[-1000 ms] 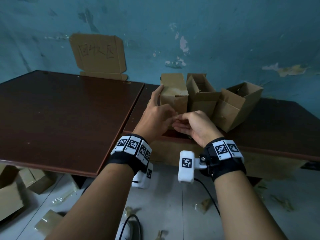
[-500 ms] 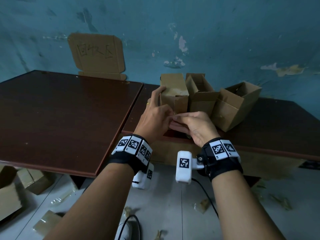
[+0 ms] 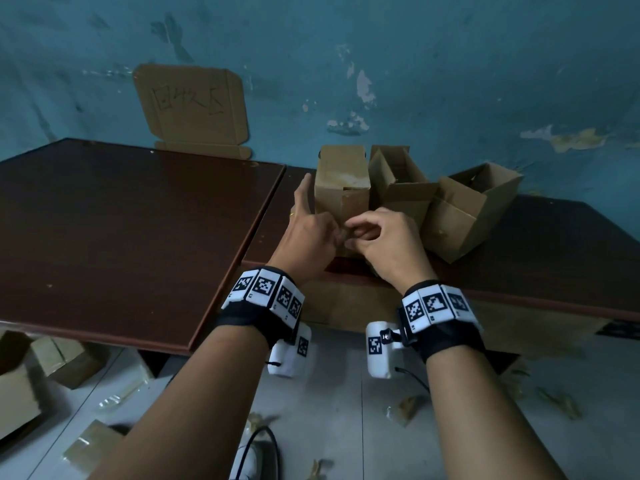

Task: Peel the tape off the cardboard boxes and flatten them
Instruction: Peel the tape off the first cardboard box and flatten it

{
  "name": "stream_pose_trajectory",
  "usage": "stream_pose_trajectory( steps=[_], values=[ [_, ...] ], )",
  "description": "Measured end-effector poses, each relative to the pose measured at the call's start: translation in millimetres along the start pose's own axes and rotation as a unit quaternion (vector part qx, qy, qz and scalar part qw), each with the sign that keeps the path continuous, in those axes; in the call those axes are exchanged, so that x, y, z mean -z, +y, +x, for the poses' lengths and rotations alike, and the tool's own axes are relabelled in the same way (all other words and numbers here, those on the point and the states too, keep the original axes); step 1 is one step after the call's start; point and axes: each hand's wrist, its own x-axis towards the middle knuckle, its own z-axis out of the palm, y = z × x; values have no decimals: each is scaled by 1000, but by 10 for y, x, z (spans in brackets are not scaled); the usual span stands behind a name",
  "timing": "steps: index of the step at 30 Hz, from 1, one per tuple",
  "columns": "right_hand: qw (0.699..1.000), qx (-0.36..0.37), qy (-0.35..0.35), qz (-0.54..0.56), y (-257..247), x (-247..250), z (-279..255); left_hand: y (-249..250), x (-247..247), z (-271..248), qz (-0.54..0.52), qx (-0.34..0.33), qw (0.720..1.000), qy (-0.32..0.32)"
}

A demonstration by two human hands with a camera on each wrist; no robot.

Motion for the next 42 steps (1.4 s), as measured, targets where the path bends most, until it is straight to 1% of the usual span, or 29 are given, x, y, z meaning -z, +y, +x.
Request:
stream_pose_trajectory(
  steps=[2,4,7,10,13,15,17,19,24,27,32,33,35,38,40,42],
  values=[
    [999,33,22,-36,20,-45,5,0,2,16,-2,28,999,-28],
    [995,61,28,-77,17,-78,-4,9,22,19,-13,60,996,-72],
    [990,67,-12,-121,3,-99,-34,49,86,5,-21,92,989,-116],
    [991,59,-30,-121,11,-107,-35,63,135,-19,-30,113,985,-127],
    [992,44,-33,-115,30,-124,-13,51,121,-40,-7,116,989,-93],
    [991,21,-58,-121,46,-153,-18,71,102,-65,6,125,990,-58],
    [988,-13,-89,-126,48,-183,-39,60,78,-72,16,120,991,-52],
    [988,-33,-97,-116,53,-190,-39,62,72,-85,32,99,993,-50],
    [988,-20,-118,-93,62,-173,-31,55,49,-122,70,68,995,-25],
    [991,-14,-98,-87,73,-192,-36,49,27,-134,80,45,996,1],
    [997,6,-70,-37,-48,-143,-32,25,36,-139,84,33,995,46],
    [998,5,-55,-29,-65,-135,-34,24,43,-127,68,40,995,55],
    [1000,10,-3,3,-84,-122,-19,31,76,-90,20,57,995,79],
    [991,7,88,96,-136,-76,54,113,193,-27,-57,70,991,97],
    [977,9,116,179,-194,-42,81,186,296,11,-110,75,986,95],
    [967,25,117,226,-253,1,85,255,371,45,-153,74,980,105]
  ],
)
